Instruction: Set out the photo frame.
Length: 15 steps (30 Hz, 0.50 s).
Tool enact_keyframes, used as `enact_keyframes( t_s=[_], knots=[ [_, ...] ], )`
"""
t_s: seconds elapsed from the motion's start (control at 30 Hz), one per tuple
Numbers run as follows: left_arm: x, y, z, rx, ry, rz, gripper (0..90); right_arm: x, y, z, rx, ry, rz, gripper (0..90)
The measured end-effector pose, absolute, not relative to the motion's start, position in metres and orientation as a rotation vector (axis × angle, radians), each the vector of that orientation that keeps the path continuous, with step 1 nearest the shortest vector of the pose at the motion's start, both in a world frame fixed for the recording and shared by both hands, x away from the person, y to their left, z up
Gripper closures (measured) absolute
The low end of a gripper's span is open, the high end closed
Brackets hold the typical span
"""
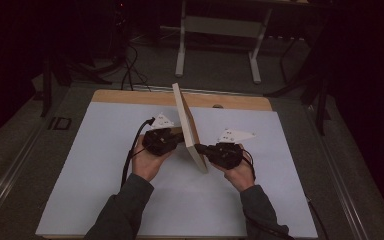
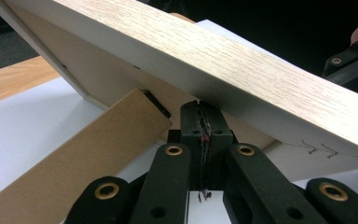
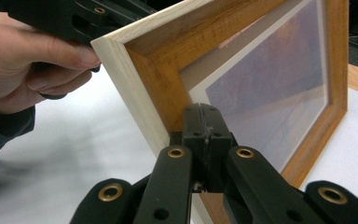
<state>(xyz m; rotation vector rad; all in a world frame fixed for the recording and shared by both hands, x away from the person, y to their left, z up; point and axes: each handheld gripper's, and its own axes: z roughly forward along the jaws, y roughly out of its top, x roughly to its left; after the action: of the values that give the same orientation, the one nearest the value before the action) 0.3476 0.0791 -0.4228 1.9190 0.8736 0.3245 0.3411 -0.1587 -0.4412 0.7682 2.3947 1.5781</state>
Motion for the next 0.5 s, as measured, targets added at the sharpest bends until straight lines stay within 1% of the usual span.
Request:
enact_keyframes(
  t_s=[0.5],
  knots=[
    [0.3522, 0.0835, -0.4238, 1.910, 0.875, 0.305, 90.0, 0.3391, -0.1497, -0.4404, 0.744, 2.408, 1.582, 89.9]
  ],
)
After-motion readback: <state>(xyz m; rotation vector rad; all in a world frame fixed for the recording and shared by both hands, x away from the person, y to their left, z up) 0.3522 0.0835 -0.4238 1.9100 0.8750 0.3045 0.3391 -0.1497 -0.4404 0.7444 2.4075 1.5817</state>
